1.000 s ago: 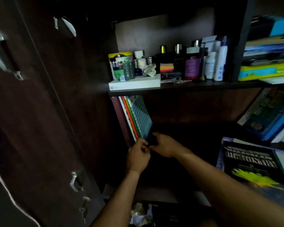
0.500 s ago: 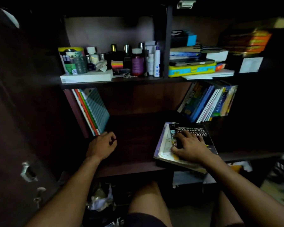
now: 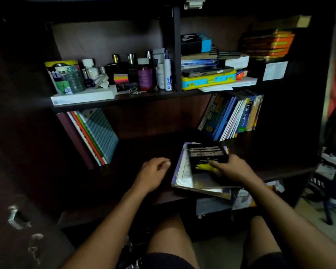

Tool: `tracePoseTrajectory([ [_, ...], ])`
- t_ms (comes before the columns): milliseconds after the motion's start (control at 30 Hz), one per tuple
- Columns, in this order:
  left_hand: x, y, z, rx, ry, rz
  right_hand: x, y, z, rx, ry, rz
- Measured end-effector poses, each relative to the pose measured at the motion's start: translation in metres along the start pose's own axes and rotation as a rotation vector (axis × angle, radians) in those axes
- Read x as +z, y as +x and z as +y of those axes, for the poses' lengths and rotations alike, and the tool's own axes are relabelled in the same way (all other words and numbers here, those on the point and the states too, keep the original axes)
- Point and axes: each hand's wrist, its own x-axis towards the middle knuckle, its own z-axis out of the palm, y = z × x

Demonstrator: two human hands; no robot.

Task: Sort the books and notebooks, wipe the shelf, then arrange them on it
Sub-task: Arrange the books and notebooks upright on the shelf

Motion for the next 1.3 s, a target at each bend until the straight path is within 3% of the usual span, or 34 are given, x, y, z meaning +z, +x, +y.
tracePoseTrajectory([
  [67, 0.018, 0.009, 0.032, -0.117, 0.02, -0.099, 0.01, -0.002, -0.019, -0.047, -0.043, -0.037],
  [267, 0.002, 0.009, 0.025, -0.339, 0.291, -0.058, 0.033, -0.011, -0.06, -0.168, 0.071, -0.104],
  [433, -0.013, -0.002, 0.017, -0.411, 0.196, -0.051, 0.051, -0.01, -0.07, -0.22, 0.215, -0.134],
  [500, -0.007, -0.003, 0.028, -0.428, 0.08, -0.058, 0.051, -0.004, -0.062, -0.181, 0.308, -0.127],
  [700, 0.03, 0.003, 0.056, -0.333, 0.025, -0.131, 0.02, 0.01, -0.006, 0.025, 0.645, -0.02],
  [767, 0.028, 0.006, 0.053, -0.33, 0.187, -0.08, 0.004, 0.016, 0.019, 0.071, 0.707, 0.042],
  [833, 0.017, 0.008, 0.042, -0.375, 0.429, -0.024, -0.006, 0.024, 0.036, 0.106, 0.671, 0.117],
  [900, 0.004, 0.01, 0.026, -0.471, 0.488, -0.091, -0.011, 0.029, 0.043, 0.134, 0.555, 0.172],
  [1033, -0.011, 0.017, -0.006, -0.577, 0.289, -0.177, -0.017, 0.028, 0.034, 0.108, 0.066, 0.291],
  [1133, -0.018, 0.014, -0.015, -0.59, 0.123, -0.109, -0.012, 0.01, 0.003, -0.053, -0.215, 0.345],
  [1233, -0.03, 0.003, -0.02, -0.568, 0.044, 0.088, 0.011, -0.019, -0.051, -0.437, -0.032, 0.14],
  [1300, -0.04, -0.006, -0.022, -0.528, -0.141, 0.236, 0.036, -0.039, -0.082, -0.568, 0.063, -0.01],
])
